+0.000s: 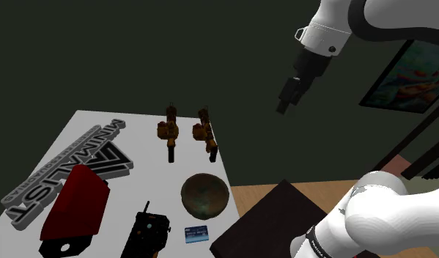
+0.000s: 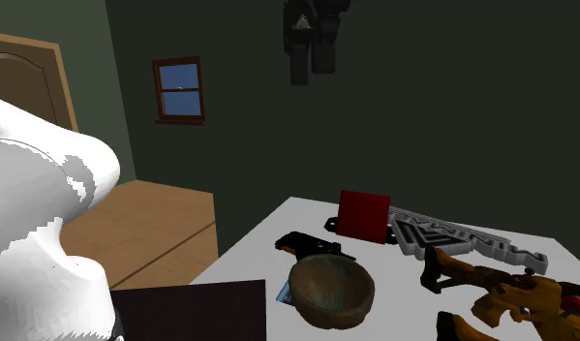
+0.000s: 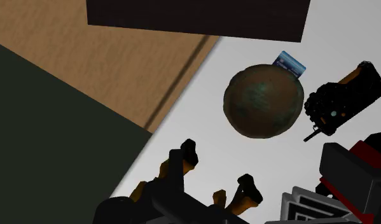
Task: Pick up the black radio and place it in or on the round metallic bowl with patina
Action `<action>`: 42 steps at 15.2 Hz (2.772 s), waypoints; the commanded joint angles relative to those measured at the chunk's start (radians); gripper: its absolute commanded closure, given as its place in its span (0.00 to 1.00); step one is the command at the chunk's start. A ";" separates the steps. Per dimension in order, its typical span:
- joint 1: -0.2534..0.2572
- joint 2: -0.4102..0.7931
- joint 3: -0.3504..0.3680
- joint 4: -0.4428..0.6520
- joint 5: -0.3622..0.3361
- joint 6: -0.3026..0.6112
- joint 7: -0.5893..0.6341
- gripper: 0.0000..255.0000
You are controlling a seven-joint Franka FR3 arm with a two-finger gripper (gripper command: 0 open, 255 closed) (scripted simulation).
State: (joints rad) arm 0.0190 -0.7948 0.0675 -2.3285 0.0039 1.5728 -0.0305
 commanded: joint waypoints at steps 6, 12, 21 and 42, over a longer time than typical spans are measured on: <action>0.005 0.020 0.102 -0.102 0.063 0.117 0.156 0.00; 0.009 0.107 0.234 -0.175 0.131 0.274 0.343 0.00; -0.024 0.368 0.444 -0.176 0.162 0.530 0.644 0.00; 0.115 1.343 0.466 0.327 -0.463 0.795 1.572 0.00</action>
State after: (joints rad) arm 0.1140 0.5050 0.5520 -2.0443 -0.4419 2.3729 1.5169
